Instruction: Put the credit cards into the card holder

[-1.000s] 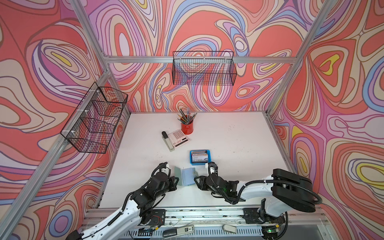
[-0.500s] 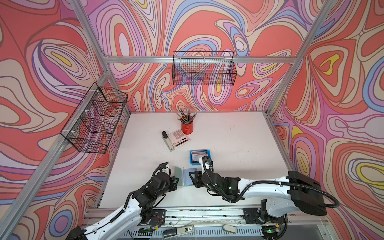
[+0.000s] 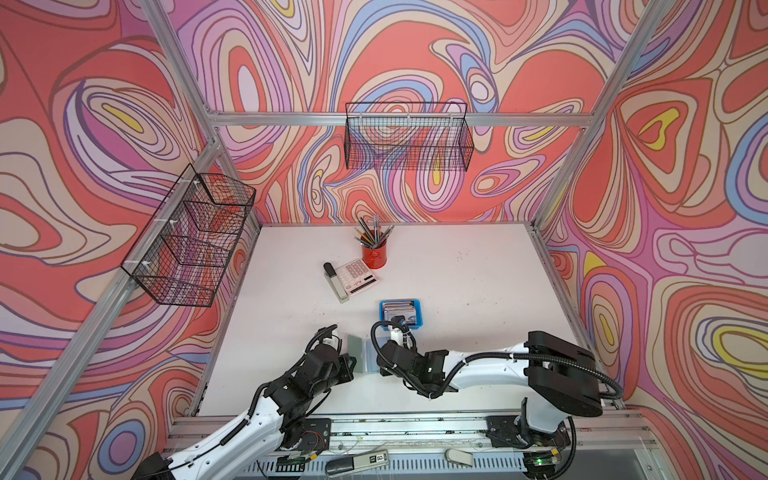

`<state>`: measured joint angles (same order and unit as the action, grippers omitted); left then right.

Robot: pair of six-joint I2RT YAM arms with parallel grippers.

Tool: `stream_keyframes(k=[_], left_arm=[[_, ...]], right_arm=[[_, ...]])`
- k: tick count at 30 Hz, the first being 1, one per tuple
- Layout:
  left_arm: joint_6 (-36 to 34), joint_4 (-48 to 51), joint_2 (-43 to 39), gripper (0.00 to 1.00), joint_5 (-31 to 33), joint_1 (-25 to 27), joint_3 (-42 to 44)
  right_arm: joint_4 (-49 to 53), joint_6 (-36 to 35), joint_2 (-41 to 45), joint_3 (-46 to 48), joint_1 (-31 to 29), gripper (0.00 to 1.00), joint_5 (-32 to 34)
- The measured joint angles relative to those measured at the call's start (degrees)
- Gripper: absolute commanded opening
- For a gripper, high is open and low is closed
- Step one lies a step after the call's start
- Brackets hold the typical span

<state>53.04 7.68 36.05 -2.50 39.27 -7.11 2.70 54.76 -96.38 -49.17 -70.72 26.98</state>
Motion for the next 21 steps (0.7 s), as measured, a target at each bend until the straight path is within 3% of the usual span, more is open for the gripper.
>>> stream_keyframes(k=[8, 21], left_arm=[[0.15, 1.88, -0.44, 0.35, 1.22, 0.00, 0.00], [2.93, 7.87, -1.16, 0.28, 8.11, -0.26, -0.20]], right_arm=[[0.39, 3.41, 2.54, 7.19, 2.43, 0.25, 1.53], [-1.97, 5.33, 1.70, 8.39, 2.43, 0.21, 0.44]])
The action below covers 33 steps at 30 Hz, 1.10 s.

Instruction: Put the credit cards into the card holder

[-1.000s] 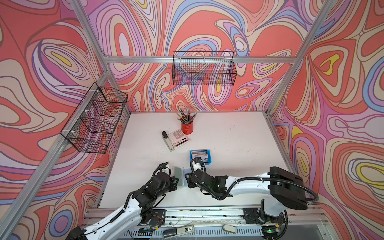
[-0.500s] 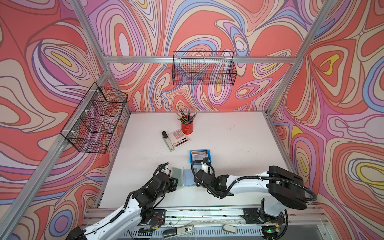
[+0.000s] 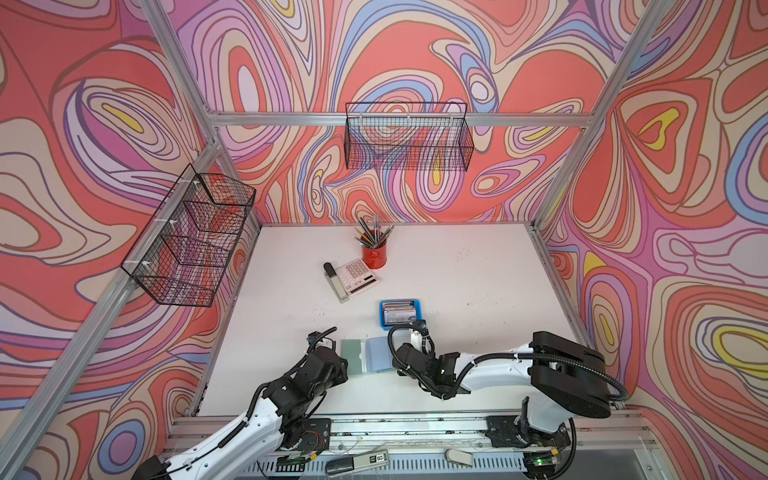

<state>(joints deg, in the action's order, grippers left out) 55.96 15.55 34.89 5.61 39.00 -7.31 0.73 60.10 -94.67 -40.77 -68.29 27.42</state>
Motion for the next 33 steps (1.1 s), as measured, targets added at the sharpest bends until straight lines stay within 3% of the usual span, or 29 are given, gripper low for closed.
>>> stream_keyframes(k=[11, 18, 22, 26, 30, 33], left_arm=[[-0.24, -1.77, 5.38, 0.23, -0.22, 0.00, -1.62], [-0.90, -0.57, 7.63, 0.30, -1.64, 0.00, -3.76], [-1.95, 1.14, 7.61, 0.37, -2.47, 0.00, -5.75], [-2.86, 2.29, 7.63, 0.41, -2.67, 0.00, -7.30], [-3.85, 3.37, 8.59, 0.45, -2.64, 0.00, -8.63], [-4.79, 6.88, 9.97, 0.48, -1.77, -0.02, -12.04]], right_arm=[[-1.46, -0.31, 0.94, 1.57, 0.02, 0.21, -0.72], [5.51, -6.95, 7.28, -5.03, 2.14, 0.34, -0.57], [10.27, -14.10, 10.34, -14.25, 7.80, 0.52, -3.50], [14.91, -22.51, 9.88, -22.80, 17.97, 0.55, -8.37], [19.45, -30.32, 1.68, -32.85, 27.41, 0.48, -13.51], [21.22, -33.55, -5.20, -36.13, 30.97, 0.53, -17.18]])
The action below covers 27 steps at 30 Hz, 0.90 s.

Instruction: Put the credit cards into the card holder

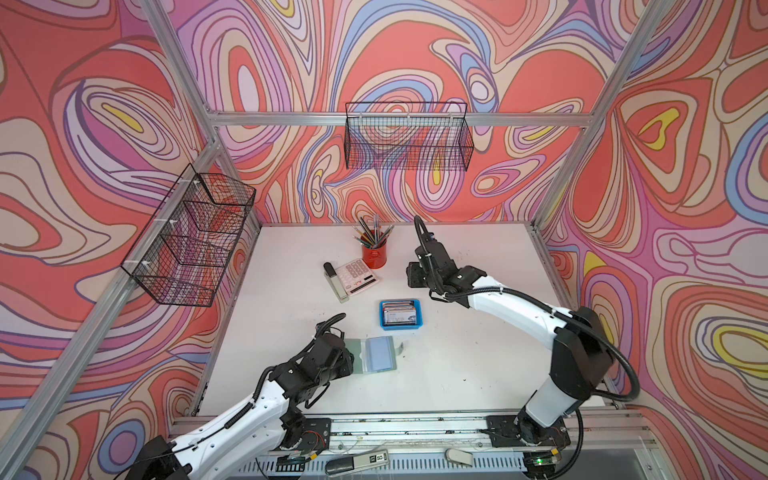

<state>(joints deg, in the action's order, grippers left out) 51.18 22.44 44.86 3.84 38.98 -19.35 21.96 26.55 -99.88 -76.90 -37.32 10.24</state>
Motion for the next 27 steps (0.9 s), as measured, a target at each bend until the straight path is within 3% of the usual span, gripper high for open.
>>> stream_keyframes(k=[2, 8, 13, 18, 27], left_arm=[[-0.44, 3.37, 0.50, 0.55, 1.60, 0.00, -4.04], [-2.21, 7.02, -0.61, 0.53, 3.17, -0.04, -15.32], [-2.21, -2.14, 3.17, 0.48, -4.98, -0.02, -16.22], [0.52, -14.71, 15.78, 0.44, -10.93, -0.02, -14.23], [3.72, -27.96, 30.47, 0.46, -14.53, 0.09, -13.55]], right_arm=[[0.83, -1.27, -3.30, 0.02, 1.22, 0.55, -2.86], [1.68, -3.34, -7.89, 0.11, 1.62, 0.53, -9.40], [-0.59, -3.34, -8.13, 0.11, 1.68, 0.52, -12.28], [-2.99, -3.37, -9.90, 0.11, 2.16, 0.52, -13.16], [-6.05, -3.43, -12.55, 1.75, 3.15, 0.51, -16.41]])
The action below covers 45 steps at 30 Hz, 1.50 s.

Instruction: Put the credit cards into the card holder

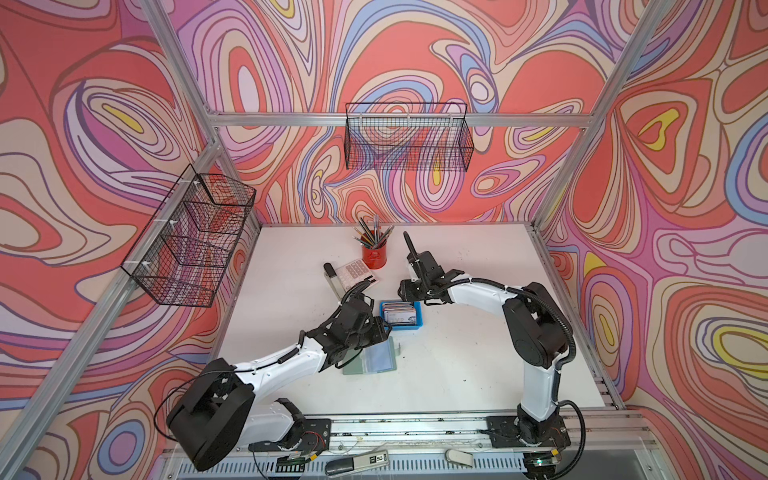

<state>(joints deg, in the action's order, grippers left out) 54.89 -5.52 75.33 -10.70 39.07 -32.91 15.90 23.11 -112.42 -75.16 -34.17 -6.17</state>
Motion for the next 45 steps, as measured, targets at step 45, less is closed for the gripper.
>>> stream_keyframes(k=[45], left_arm=[[-3.63, -6.01, 27.78, 0.75, -5.75, 10.62, -20.85]], right_arm=[[-0.87, 15.65, 34.75, 34.56, 0.79, 0.52, 7.98]])
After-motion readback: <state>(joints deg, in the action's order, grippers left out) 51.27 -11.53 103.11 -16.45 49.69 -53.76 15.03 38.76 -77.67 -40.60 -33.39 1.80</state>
